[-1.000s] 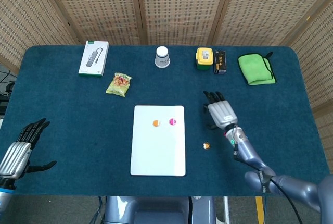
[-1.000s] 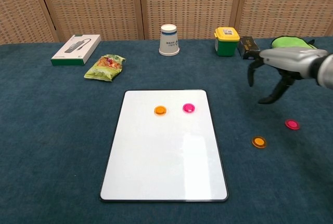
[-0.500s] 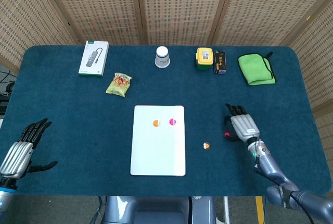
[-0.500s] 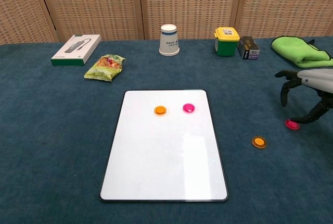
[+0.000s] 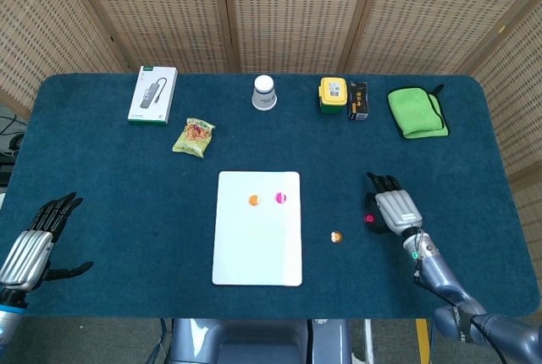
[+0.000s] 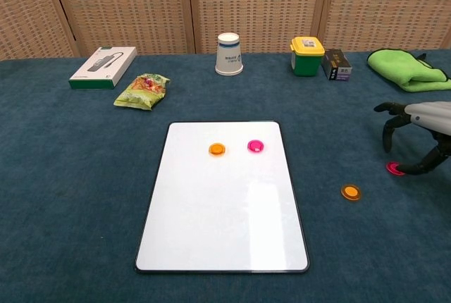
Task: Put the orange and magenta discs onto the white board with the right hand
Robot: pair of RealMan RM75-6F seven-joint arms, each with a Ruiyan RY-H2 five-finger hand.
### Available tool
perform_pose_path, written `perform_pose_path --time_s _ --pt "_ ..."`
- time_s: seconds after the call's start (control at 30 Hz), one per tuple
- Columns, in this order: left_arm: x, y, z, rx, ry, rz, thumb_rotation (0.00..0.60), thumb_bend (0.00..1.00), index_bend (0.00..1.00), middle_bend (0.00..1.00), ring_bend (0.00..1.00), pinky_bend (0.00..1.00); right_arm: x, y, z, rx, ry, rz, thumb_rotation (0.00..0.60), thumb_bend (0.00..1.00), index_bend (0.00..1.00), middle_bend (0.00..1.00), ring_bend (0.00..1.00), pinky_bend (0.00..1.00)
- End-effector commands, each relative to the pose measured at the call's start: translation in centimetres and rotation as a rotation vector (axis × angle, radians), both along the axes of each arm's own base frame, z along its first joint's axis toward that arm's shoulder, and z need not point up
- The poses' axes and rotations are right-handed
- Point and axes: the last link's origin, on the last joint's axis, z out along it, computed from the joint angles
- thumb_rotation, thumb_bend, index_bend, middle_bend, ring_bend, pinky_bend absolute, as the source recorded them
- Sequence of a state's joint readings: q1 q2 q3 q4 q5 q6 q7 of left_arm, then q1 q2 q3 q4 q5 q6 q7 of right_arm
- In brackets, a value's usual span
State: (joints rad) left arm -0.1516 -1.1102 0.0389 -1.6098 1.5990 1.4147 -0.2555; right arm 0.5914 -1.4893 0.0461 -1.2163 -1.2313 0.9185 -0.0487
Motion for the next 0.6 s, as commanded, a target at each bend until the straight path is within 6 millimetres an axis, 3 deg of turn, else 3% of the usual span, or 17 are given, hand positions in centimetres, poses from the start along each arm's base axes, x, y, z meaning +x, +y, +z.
perform_pose_path --time_s 0.03,0.6 --pt "0.0 0.0 0.0 0.0 0.0 0.0 0.6 0.0 0.0 0.0 0.0 0.0 -0.37 0.11 -0.02 -0.003 0.005 -0.003 0.6 0.34 0.43 0.0 0.0 0.01" --pt "0.0 0.02 0.01 0.003 0.001 0.002 0.6 0.0 0.0 0.0 0.0 0.0 -1.18 0.7 -0.62 0.003 0.015 0.008 0.6 0.34 0.43 0.0 0.0 0.01"
